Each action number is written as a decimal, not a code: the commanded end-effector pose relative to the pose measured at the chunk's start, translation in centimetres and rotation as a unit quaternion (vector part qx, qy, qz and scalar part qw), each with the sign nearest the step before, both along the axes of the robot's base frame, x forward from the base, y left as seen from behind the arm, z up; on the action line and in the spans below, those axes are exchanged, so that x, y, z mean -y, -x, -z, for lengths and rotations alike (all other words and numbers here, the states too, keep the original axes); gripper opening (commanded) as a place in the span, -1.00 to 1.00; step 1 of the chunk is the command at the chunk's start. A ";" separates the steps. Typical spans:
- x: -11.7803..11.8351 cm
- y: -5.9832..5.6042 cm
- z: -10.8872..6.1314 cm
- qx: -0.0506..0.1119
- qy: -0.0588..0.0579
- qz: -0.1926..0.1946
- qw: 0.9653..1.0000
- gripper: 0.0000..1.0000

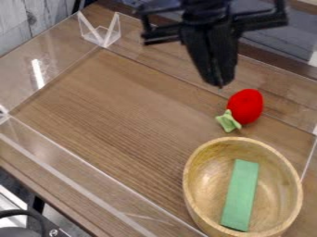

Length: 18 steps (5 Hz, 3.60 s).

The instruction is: Remove the green block from the brown bowl and put it on the table

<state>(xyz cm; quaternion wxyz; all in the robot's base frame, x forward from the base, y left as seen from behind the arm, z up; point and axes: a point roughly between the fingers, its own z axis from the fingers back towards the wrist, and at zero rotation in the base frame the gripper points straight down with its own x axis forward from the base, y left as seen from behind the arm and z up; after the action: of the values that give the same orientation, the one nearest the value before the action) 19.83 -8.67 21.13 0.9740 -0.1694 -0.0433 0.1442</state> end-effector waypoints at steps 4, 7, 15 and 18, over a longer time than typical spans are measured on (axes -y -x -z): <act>0.6 -0.7 -1.1 0.034 -0.016 -0.046 0.998 -1.00; 0.5 -0.6 1.0 0.022 -0.019 -0.002 1.000 -1.00; 4.4 -2.3 13.2 -0.037 -0.053 -0.045 0.997 1.00; 4.1 -1.7 15.7 -0.057 -0.063 -0.047 0.995 1.00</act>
<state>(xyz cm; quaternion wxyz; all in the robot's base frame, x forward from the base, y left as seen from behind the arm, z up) 21.26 -12.51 4.86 0.9757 -0.0893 0.0054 0.2000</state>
